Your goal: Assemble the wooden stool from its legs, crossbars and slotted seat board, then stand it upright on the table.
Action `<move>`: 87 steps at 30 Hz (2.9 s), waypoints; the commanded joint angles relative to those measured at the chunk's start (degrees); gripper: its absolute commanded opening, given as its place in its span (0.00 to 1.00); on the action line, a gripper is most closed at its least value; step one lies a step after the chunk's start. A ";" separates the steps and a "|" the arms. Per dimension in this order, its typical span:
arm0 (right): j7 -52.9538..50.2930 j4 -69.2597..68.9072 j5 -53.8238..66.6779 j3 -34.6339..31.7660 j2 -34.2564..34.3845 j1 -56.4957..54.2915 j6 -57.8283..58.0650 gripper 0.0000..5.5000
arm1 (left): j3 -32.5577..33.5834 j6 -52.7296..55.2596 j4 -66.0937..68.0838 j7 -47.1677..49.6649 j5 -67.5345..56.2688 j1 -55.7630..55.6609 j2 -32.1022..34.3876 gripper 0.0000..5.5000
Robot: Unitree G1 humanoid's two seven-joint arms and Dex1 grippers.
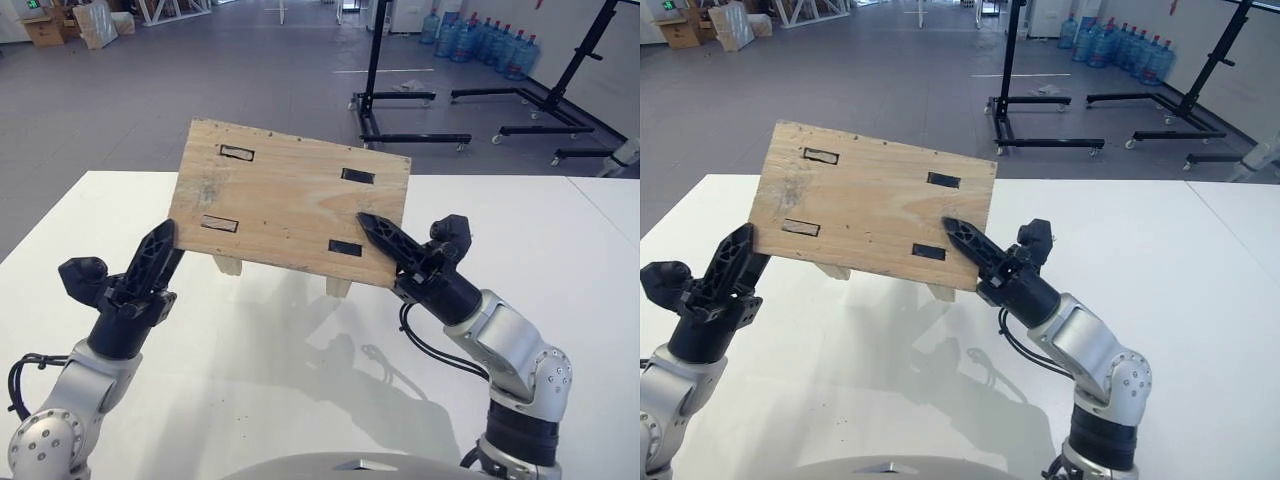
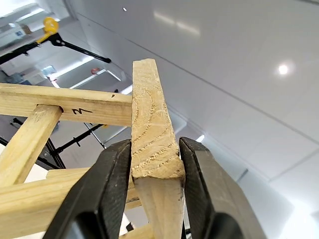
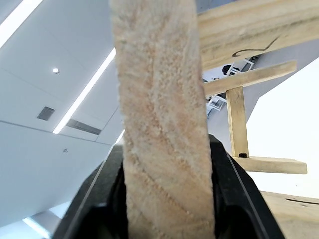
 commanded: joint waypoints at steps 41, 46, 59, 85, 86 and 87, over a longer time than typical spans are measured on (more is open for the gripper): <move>34.41 17.81 -30.47 7.75 -27.30 9.94 -12.91 0.00 | -16.34 7.79 -12.21 -12.73 25.31 -2.07 13.79 0.75; 39.92 18.54 -38.97 6.49 -28.12 12.39 -13.66 0.00 | -14.75 8.26 -9.52 -15.84 28.86 -1.94 13.43 0.75; 58.26 19.81 -43.79 -7.62 -33.89 17.71 -15.43 0.00 | -2.07 7.17 -5.57 -20.60 34.22 0.32 14.51 0.75; 82.33 29.96 -55.47 13.58 -32.37 -2.01 -10.26 0.00 | -17.86 9.58 10.99 -24.80 43.42 -19.84 6.27 0.75; 82.88 32.82 -58.00 14.70 -31.06 -4.17 -12.29 0.00 | -19.41 8.42 13.95 -25.03 46.91 -22.59 5.25 0.75; 83.46 35.16 -60.26 15.55 -29.92 -5.99 -14.11 0.00 | -20.63 6.95 16.49 -25.21 50.22 -24.84 4.16 0.75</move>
